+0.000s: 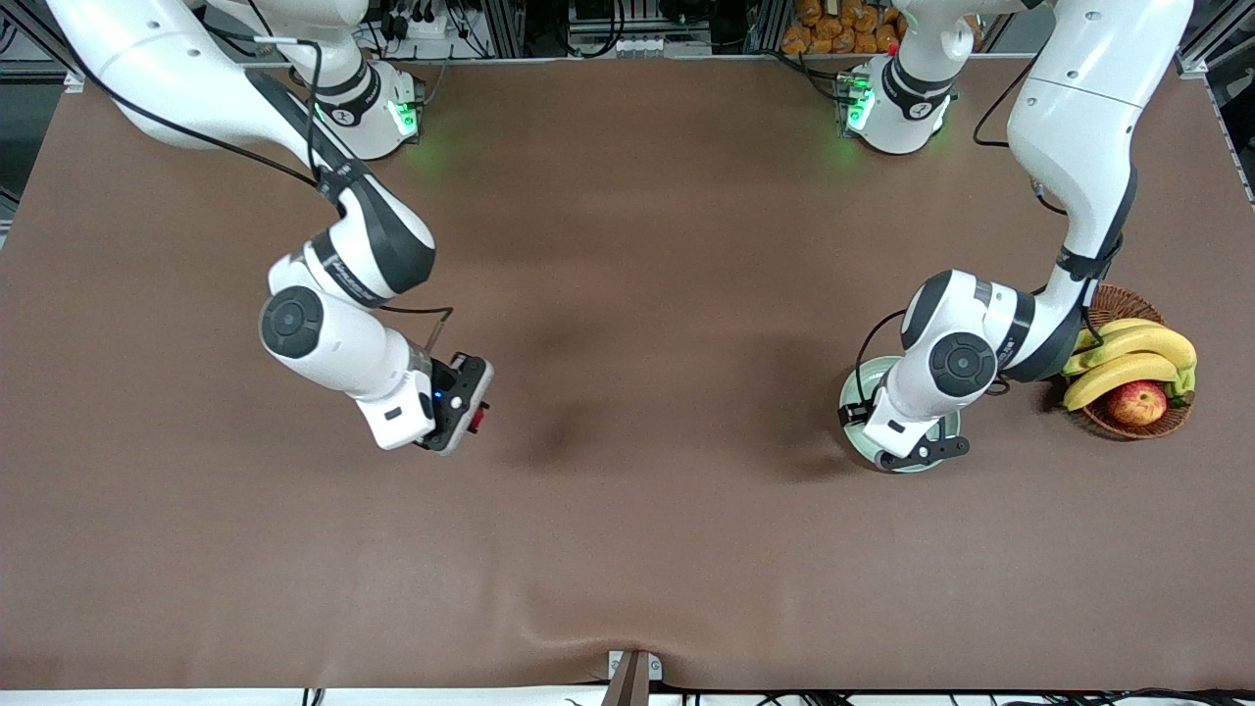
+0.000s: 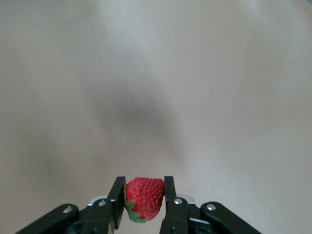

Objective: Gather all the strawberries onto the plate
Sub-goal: 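Release the strawberry onto the plate while the right gripper sets one mid-table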

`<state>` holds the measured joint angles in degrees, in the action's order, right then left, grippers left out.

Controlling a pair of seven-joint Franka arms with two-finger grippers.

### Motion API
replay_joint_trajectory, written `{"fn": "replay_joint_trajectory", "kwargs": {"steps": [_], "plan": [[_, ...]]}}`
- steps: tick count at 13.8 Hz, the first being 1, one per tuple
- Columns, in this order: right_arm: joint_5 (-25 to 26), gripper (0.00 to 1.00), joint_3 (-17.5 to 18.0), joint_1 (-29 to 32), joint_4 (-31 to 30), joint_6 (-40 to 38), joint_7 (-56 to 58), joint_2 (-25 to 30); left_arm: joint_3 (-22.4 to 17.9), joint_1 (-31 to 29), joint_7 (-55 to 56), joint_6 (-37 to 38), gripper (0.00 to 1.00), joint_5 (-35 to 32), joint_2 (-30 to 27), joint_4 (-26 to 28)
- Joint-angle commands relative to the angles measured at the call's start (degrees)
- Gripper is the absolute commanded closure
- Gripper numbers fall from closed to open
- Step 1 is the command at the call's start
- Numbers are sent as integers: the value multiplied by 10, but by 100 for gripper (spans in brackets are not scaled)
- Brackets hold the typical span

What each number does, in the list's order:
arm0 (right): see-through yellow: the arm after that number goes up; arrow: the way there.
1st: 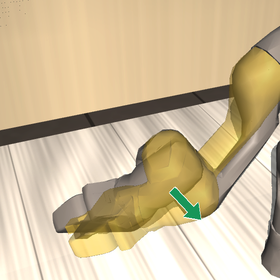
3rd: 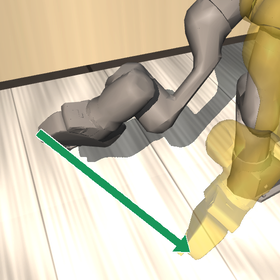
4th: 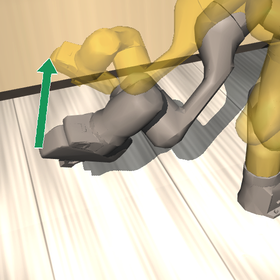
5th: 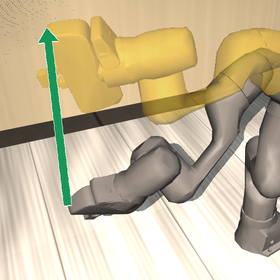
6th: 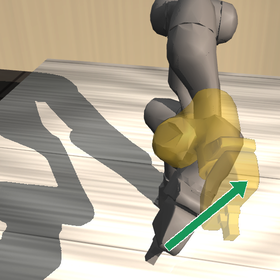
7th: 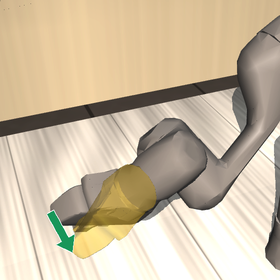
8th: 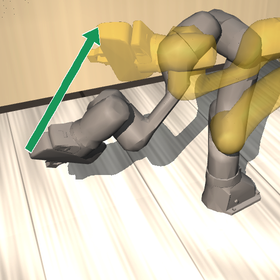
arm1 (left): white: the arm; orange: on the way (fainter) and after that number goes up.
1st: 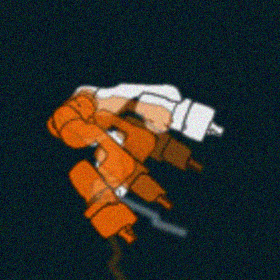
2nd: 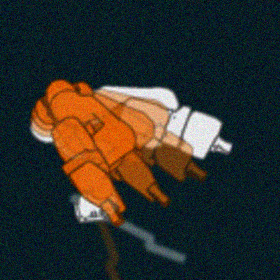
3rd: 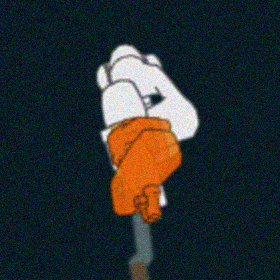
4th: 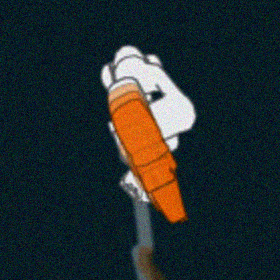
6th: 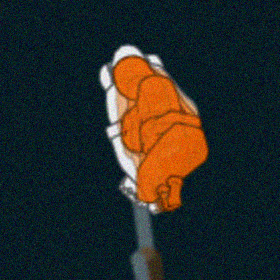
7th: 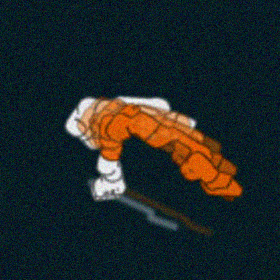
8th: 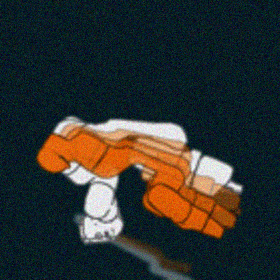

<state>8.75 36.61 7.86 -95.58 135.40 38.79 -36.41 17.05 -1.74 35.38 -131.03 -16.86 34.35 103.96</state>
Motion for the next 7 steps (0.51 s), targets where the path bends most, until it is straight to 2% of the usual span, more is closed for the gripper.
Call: {"fn": "replay_joint_trajectory", "kwargs": {"steps": [1,4,7], "plan": [[-2,100,-15,-64,26,63,-42,-37,4,-5,5,-5,0,-17,-17,5],[-1,100,-79,-174,27,149,-134,-56,5,-6,2,-5,0,-18,-20,-1],[0,100,-134,-271,43,185,-208,-73,25,-5,4,-4,0,-16,-24,-12]]}}
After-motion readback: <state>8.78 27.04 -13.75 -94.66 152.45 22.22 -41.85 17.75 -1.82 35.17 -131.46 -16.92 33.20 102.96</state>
